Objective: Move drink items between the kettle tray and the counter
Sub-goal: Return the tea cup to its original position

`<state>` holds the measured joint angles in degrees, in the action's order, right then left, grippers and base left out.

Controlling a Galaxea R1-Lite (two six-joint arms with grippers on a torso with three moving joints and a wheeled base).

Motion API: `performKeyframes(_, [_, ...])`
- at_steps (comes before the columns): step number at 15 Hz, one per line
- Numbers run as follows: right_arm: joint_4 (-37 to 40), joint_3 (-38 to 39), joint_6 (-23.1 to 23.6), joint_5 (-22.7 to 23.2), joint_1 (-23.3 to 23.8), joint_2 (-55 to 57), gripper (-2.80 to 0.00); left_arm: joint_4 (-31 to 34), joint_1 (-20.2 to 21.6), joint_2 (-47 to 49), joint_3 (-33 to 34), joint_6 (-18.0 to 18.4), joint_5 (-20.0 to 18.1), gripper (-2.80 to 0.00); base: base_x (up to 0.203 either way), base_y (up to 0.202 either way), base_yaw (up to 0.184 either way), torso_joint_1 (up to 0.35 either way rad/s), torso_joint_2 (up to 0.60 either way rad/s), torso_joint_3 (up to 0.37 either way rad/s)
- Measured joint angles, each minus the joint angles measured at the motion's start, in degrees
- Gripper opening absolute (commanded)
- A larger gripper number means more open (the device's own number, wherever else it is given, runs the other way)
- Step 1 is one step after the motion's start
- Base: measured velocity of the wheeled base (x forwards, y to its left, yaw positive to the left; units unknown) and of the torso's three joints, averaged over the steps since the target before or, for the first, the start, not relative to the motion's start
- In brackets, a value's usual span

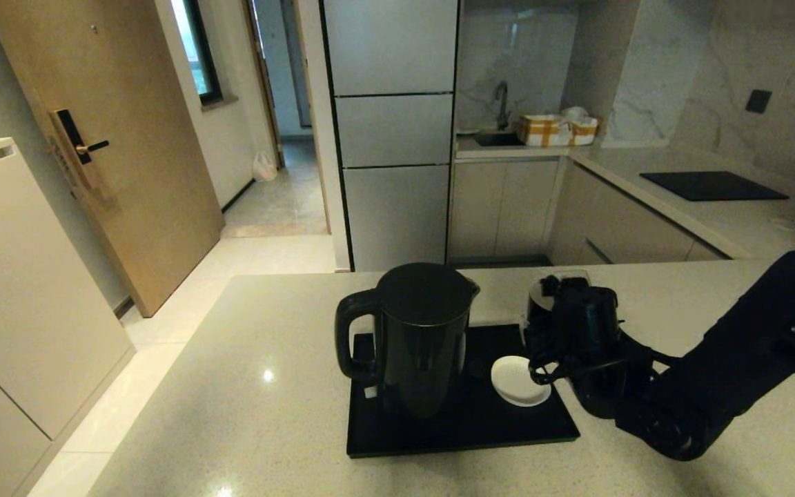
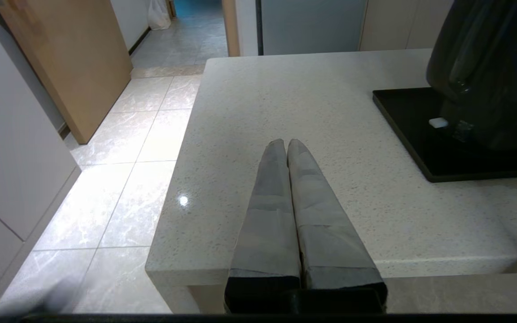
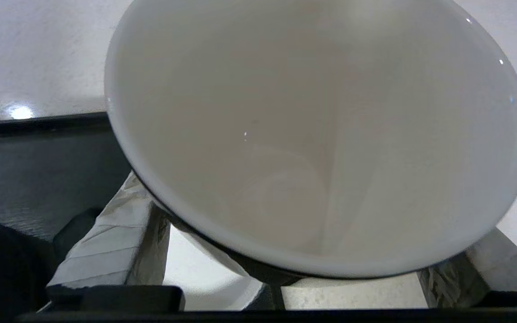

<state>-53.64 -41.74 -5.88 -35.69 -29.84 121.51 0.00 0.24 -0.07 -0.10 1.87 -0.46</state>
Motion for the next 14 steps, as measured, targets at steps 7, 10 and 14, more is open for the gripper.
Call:
performKeyframes(7, [0.69, -1.73, -5.27, 0.34, -4.33, 6.41, -2.80, 0.00, -0.02, 0.00, 0.00, 0.02, 0.02, -2.80, 0.000, 0.000, 0.000, 0.000, 0.00, 0.000])
performKeyframes(10, [0.54, -0.31, -8.34, 0.97, -4.17, 8.62, -2.80, -0.01, 0.02, 0.00, 0.00, 0.04, -0.01, -2.80, 0.000, 0.000, 0.000, 0.000, 0.00, 0.000])
performKeyframes(14, [-0.22, 0.85, -10.08, 1.84, -3.69, 10.70, -2.80, 0.00, 0.00, 0.00, 0.00, -0.01, 0.02, -2.80, 0.000, 0.000, 0.000, 0.000, 0.00, 0.000])
